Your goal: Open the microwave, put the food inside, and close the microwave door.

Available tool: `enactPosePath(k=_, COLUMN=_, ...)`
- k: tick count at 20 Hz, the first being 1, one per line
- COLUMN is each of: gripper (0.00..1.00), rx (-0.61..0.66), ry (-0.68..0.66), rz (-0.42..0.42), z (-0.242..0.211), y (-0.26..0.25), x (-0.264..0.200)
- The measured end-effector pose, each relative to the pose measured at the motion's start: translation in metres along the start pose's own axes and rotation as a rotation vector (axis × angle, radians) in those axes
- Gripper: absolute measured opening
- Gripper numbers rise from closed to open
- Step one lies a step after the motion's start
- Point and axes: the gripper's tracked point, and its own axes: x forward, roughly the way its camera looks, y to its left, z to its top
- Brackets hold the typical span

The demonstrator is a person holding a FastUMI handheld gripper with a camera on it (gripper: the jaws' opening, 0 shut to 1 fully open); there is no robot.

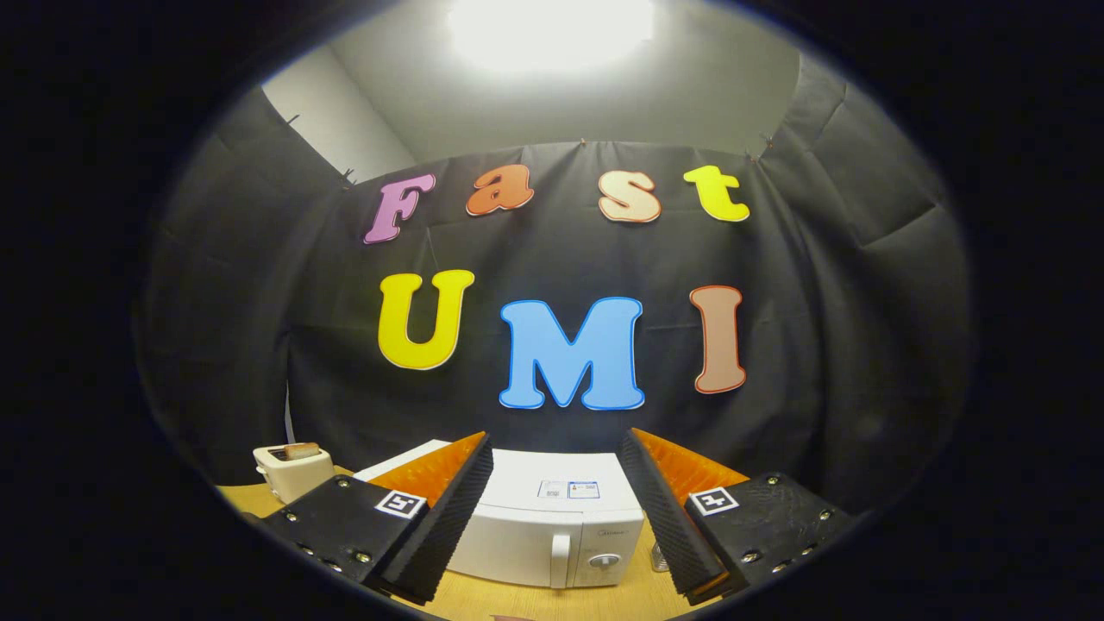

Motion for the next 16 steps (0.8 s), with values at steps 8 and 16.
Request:
enactPosePath(k=8, gripper=0.96, rx=0.033, ry=-0.003, rz=0.018, z=-0.009, y=-0.001, x=0.022)
enactPosePath(k=16, gripper=0.96, rx=0.012, ry=0.038, rz=0.004, z=-0.041, y=0.005, x=0.042)
